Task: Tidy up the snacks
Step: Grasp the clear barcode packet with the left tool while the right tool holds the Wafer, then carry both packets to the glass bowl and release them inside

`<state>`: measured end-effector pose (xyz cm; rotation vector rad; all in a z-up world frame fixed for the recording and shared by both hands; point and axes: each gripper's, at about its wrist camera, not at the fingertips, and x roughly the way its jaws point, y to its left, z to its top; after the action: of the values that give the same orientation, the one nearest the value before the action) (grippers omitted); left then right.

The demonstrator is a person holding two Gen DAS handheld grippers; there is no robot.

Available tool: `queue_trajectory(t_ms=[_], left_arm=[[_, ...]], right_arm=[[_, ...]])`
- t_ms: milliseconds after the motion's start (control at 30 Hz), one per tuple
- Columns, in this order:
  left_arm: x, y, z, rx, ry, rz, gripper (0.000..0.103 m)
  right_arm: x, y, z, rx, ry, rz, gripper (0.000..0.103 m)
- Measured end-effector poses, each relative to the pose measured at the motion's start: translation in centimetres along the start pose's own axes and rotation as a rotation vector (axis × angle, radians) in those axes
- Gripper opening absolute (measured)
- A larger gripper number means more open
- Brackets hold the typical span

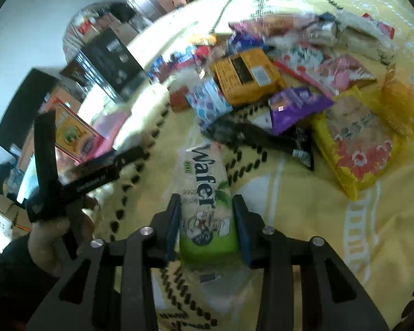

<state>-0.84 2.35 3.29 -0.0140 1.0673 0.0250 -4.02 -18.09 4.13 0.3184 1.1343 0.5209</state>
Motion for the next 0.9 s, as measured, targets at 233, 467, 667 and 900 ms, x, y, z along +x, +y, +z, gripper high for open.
queue_trajectory(t_ms=[233, 467, 667, 900], left_arm=[[-0.4, 0.3, 0.3, 0.011, -0.021, -0.030, 0.032], [-0.6, 0.0, -0.4, 0.127, -0.060, -0.038, 0.047], [-0.4, 0.3, 0.0, 0.134, -0.095, -0.034, 0.057], [-0.5, -0.5, 0.4, 0.153, -0.092, -0.078, 0.042]], right_arm=[[1.2, 1.3, 0.7, -0.077, 0.003, -0.074, 0.046], [1.9, 1.3, 0.5, -0.084, 0.014, -0.099, 0.044], [1.9, 1.1, 0.3, -0.071, 0.015, -0.090, 0.044], [1.6, 0.9, 0.2, -0.045, -0.015, -0.078, 0.041]])
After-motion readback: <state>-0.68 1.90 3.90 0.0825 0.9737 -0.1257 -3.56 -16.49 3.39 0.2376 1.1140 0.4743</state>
